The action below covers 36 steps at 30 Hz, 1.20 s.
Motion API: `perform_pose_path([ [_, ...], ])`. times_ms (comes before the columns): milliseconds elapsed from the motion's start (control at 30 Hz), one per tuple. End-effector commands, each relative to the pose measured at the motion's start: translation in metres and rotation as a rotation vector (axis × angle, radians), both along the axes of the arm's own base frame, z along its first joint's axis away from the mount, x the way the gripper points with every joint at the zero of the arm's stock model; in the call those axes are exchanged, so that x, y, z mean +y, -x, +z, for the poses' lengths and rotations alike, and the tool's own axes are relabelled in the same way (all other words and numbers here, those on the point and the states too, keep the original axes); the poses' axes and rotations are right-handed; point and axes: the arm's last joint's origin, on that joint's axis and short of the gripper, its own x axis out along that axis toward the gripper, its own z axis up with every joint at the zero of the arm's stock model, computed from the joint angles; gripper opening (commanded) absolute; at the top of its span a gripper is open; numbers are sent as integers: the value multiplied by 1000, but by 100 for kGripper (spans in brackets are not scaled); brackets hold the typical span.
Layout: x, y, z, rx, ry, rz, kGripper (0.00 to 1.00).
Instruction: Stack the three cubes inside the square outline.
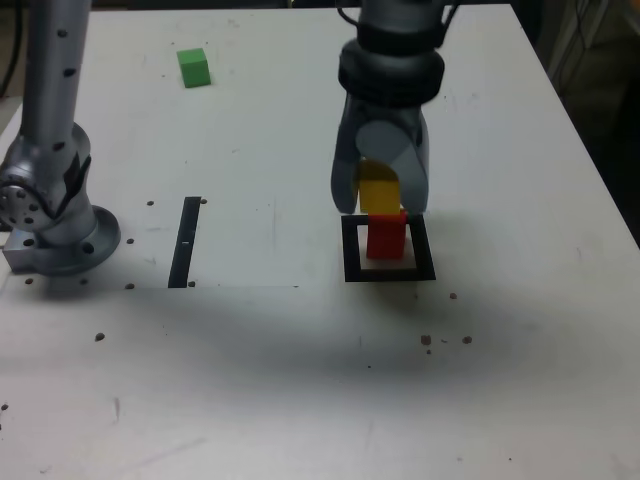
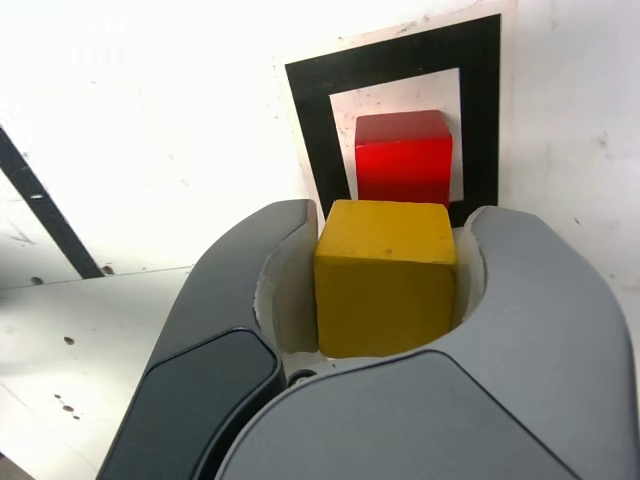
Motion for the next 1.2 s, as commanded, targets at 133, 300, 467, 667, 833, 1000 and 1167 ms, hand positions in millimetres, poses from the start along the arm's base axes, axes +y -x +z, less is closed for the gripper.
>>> perform_pose_path([
  [133, -1, -9, -14, 9, 2, 2, 35],
  [300, -1, -11, -19, 8, 2, 2, 35],
  [467, 1, -10, -22, 15, 2, 7, 35],
  [667, 3, -10, -27, 15, 5, 12, 69],
  [833, 3, -11, -31, 6, 7, 9, 99],
  [1000, 4, -10, -32, 1, 6, 11, 100],
  [1167, 8, -6, -31, 5, -1, 21, 100],
])
